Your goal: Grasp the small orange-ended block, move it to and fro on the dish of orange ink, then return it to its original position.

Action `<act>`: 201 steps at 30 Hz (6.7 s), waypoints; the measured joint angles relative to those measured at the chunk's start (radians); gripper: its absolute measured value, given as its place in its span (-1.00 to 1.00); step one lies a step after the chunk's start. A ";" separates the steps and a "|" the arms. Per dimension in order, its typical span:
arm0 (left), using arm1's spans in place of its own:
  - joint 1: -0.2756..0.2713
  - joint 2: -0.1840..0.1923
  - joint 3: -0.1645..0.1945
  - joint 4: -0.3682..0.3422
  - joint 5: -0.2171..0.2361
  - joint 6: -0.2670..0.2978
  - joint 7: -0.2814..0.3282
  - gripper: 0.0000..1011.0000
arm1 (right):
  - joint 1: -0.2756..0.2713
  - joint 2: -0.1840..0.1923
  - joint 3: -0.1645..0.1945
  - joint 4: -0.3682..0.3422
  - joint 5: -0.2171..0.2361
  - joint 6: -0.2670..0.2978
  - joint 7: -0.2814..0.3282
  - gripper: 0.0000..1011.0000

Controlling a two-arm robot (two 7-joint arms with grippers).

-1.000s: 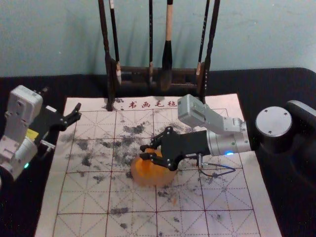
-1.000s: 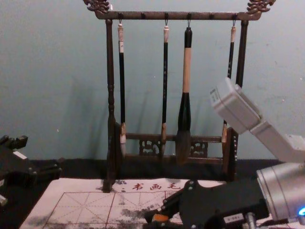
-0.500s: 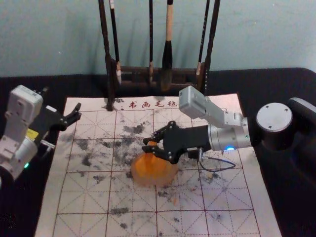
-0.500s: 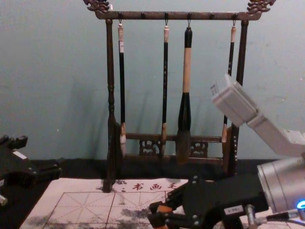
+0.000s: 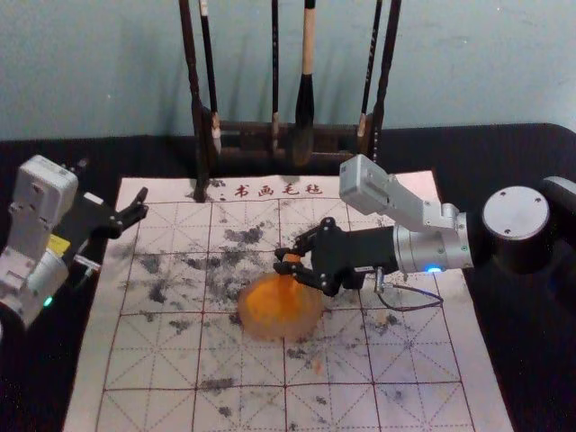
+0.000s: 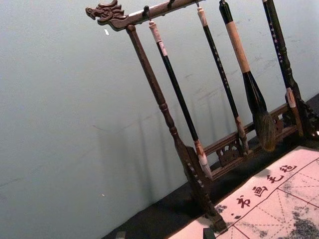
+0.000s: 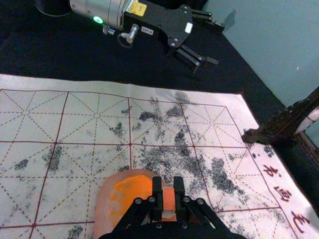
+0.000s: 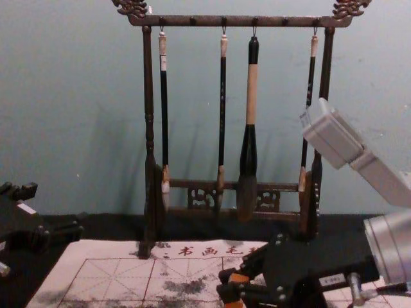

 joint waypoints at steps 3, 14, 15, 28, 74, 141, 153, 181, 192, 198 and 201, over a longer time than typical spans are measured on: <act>0.000 0.000 0.000 0.000 0.000 0.000 0.000 0.98 | -0.004 0.008 0.002 -0.009 -0.002 0.003 -0.003 -0.74; 0.000 0.000 0.000 0.000 0.000 0.000 0.000 0.98 | -0.022 0.030 0.011 -0.044 -0.002 0.009 -0.007 -0.74; 0.000 0.000 0.000 0.000 0.000 0.000 0.000 0.98 | -0.024 0.032 0.011 -0.048 -0.002 0.010 -0.007 -0.74; 0.000 0.000 0.000 0.000 0.000 0.000 0.000 0.98 | -0.038 0.050 0.000 -0.079 -0.001 0.012 0.009 -0.74; 0.000 0.000 0.000 0.000 0.000 0.000 0.000 0.98 | 0.028 -0.046 -0.044 0.033 -0.005 -0.026 0.031 -0.74; 0.000 0.000 0.000 0.000 0.000 0.000 0.000 0.98 | -0.050 0.053 -0.017 -0.115 -0.002 0.006 0.020 -0.74; 0.000 0.000 0.000 0.000 0.000 0.000 0.000 0.98 | -0.030 0.022 -0.031 -0.085 0.001 -0.002 0.030 -0.74; 0.000 0.000 0.000 0.000 0.000 0.000 0.000 0.98 | 0.018 -0.033 -0.032 0.013 -0.003 -0.016 0.016 -0.74; 0.000 0.000 0.000 0.000 0.000 0.000 0.000 0.98 | 0.018 -0.021 -0.023 0.009 -0.018 -0.013 0.002 -0.74; 0.000 0.000 0.000 0.000 0.000 0.000 0.000 0.98 | 0.012 -0.012 -0.016 -0.002 -0.020 -0.008 -0.002 -0.74; 0.000 0.000 0.000 0.000 0.000 0.000 0.000 0.98 | 0.011 -0.009 -0.015 -0.006 -0.021 -0.008 -0.003 -0.74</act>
